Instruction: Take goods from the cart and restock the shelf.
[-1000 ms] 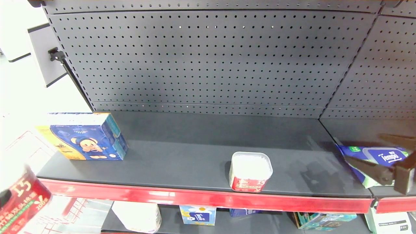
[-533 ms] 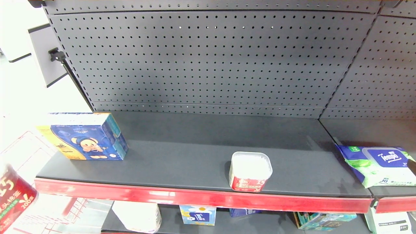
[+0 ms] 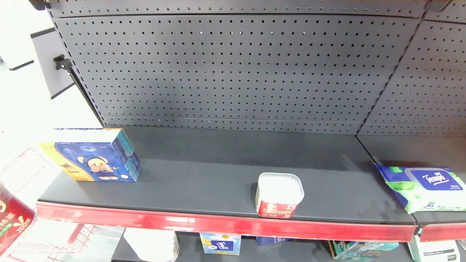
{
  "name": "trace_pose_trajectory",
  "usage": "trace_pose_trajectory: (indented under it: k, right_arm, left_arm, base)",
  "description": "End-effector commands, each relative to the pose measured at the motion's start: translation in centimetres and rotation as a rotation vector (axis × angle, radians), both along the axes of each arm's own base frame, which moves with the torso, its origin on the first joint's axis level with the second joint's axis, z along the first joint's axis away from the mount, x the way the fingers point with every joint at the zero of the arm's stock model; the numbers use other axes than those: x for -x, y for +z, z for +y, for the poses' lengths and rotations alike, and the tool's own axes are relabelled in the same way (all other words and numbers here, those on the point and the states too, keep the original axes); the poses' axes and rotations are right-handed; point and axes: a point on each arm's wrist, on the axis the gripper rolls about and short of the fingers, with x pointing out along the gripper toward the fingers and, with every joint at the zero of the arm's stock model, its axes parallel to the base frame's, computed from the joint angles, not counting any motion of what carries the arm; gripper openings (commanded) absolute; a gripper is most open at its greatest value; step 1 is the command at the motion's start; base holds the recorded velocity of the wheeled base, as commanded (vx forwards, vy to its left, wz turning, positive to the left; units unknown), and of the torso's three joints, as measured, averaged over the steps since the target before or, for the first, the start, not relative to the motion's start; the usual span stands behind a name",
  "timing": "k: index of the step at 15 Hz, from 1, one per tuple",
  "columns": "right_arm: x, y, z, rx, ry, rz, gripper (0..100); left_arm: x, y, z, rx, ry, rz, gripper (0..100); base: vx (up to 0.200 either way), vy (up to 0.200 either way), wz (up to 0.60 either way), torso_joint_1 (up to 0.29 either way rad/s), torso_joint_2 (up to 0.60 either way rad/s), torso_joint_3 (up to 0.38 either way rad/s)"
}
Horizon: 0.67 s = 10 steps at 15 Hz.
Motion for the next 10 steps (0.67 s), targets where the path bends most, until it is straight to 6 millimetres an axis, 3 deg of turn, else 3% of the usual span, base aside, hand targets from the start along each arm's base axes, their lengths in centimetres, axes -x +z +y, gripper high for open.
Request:
trace_pose_trajectory:
  k: [1,6,10]
  right_arm:
    - [-0.24,-0.27,0.0,0.0,0.001,0.019,100]
    - [-0.63,-0.82,0.03,-0.001,0.008,0.05,100]
    - [-0.79,-0.36,0.1,0.058,0.031,0.053,100]
  left_arm:
    - [0.03,0.01,0.0,0.0,0.001,-0.002,0]
    - [0.15,0.06,0.01,-0.001,0.001,-0.008,0]
    - [-0.2,0.06,-0.05,-0.005,-0.019,0.005,0]
  base:
    - [0.0,-0.2,0.0,0.002,0.0,0.007]
    - [0.0,-0.2,0.0,0.004,0.0,0.002]
    - [0.0,0.0,0.0,0.0,0.0,0.0]
